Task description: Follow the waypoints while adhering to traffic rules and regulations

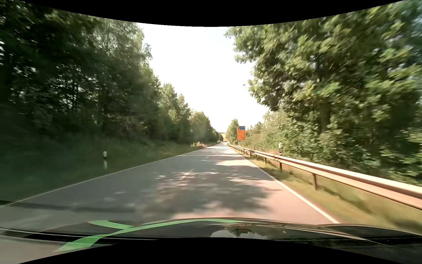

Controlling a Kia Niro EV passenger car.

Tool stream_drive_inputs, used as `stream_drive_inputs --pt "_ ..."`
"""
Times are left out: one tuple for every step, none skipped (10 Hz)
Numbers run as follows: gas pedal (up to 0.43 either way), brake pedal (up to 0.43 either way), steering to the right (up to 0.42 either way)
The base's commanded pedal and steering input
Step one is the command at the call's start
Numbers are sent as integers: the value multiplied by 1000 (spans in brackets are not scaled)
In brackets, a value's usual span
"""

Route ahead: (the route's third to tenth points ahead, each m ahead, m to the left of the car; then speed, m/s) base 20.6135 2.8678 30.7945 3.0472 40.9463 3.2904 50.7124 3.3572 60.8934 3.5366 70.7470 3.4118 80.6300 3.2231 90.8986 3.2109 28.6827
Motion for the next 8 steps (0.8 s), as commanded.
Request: stream_drive_inputs --pt "240 0 -4" --pt "240 0 -4" --pt "240 0 -4" --pt "240 0 -4" --pt "228 0 -4" --pt "220 0 -4" --pt "220 0 -4" --pt "240 0 -4"
